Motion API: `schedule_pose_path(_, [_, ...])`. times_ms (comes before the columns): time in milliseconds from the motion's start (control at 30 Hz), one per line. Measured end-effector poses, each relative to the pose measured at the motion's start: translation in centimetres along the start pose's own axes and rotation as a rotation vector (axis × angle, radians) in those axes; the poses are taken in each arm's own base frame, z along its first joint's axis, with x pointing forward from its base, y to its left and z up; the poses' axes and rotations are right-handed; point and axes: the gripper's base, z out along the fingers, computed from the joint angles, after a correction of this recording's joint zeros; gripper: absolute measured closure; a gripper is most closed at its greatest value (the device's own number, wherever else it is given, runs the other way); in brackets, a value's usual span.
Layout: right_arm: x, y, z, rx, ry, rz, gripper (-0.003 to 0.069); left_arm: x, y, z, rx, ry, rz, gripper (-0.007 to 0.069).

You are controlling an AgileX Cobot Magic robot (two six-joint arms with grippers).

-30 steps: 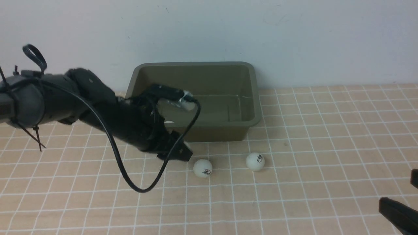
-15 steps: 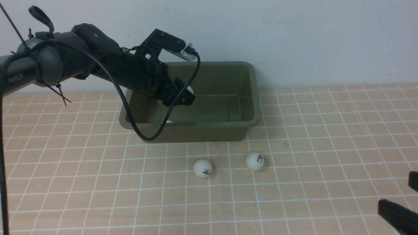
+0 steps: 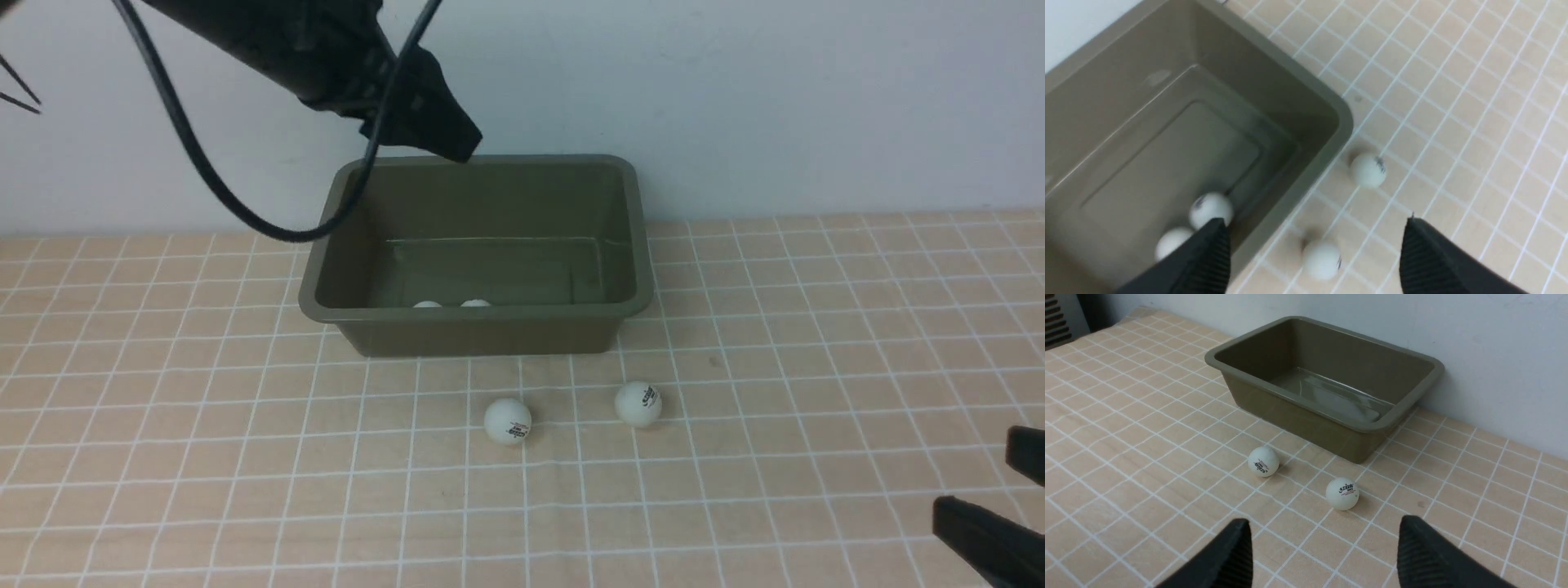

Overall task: Put the table tennis balls into the box on the light coffee tablecloth.
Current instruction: 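Reach for and grasp a ping pong ball on the table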

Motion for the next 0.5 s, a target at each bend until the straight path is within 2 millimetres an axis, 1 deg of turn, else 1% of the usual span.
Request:
schedule_pose_path(133, [-0.2, -0.2, 1.1, -0.067, 0.040, -0.049, 0.0220, 0.5, -0.3, -2.4, -0.140, 0.060, -0.015, 0.0159])
schedule_pose_path(233, [-1.9, -0.6, 1.6, -0.105, 0.024, -0.024, 0.0220, 1.0, 0.1, -3.5, -0.252, 0.110, -0.050, 0.0164])
schedule_pose_path(333, [-4.3, -1.5, 2.3, -0.112, 0.011, -0.016, 0.0220, 1.3, 0.4, -4.4, -0.343, 0.134, -0.110, 0.0190])
schedule_pose_path(367, [-4.5, -1.5, 2.4, -0.111, 0.011, -0.016, 0.0220, 1.3, 0.4, -4.4, -0.343, 0.133, -0.110, 0.0191])
schedule_pose_path(400, [-5.6, -2.2, 3.0, -0.112, 0.016, -0.016, 0.0220, 1.5, 0.6, -4.6, -0.381, 0.142, -0.146, 0.0204])
schedule_pose_path(433, [-5.8, -2.4, 3.2, -0.111, 0.019, -0.017, 0.0220, 1.5, 0.6, -4.6, -0.383, 0.142, -0.149, 0.0208])
schedule_pose_path(500, [-6.7, -3.4, 4.4, -0.111, 0.051, -0.010, 0.0220, 1.5, 0.7, -4.7, -0.398, 0.142, -0.172, 0.0221])
